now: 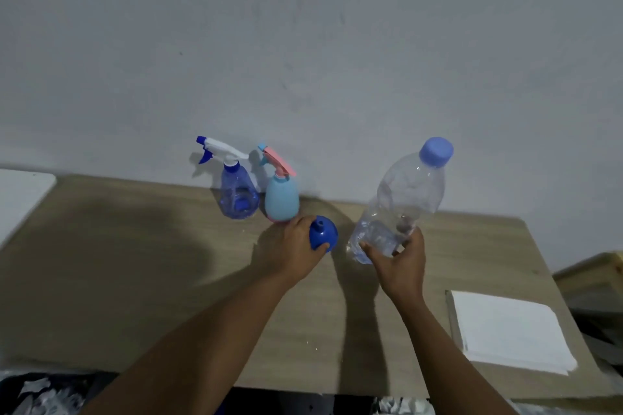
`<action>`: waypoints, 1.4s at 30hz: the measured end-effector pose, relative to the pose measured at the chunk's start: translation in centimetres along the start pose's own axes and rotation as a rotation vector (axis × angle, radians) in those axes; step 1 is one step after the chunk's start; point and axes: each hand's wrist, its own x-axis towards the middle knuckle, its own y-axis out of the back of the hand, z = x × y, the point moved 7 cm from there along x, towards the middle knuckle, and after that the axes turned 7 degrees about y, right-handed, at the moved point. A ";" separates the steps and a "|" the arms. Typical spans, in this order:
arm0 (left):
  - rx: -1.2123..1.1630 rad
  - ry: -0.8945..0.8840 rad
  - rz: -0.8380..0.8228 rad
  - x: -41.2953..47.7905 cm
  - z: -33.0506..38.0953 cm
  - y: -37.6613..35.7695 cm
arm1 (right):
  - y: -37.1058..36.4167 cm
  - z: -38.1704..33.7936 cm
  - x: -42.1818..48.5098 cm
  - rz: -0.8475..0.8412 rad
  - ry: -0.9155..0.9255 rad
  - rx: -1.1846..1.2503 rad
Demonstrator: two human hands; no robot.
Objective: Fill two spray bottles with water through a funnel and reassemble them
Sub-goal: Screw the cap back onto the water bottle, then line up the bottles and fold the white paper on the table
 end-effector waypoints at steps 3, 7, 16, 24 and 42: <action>0.128 0.035 0.027 2.6 0.7 -1.0 | -1.7 1.1 3.1 -0.014 0.012 0.009; 0.142 0.092 0.029 4.9 0.1 -2.5 | -3.7 2.4 5.4 -0.036 0.002 0.028; 0.060 0.125 -0.013 7.4 -0.4 -4.7 | -6.0 3.7 8.3 -0.082 -0.030 0.028; 0.037 0.122 -0.005 7.9 -0.4 -5.2 | -6.1 3.2 8.4 -0.125 -0.003 0.049; -0.106 -0.118 -0.223 -11.6 10.7 -11.5 | 22.9 9.4 -6.5 0.041 -0.135 -0.475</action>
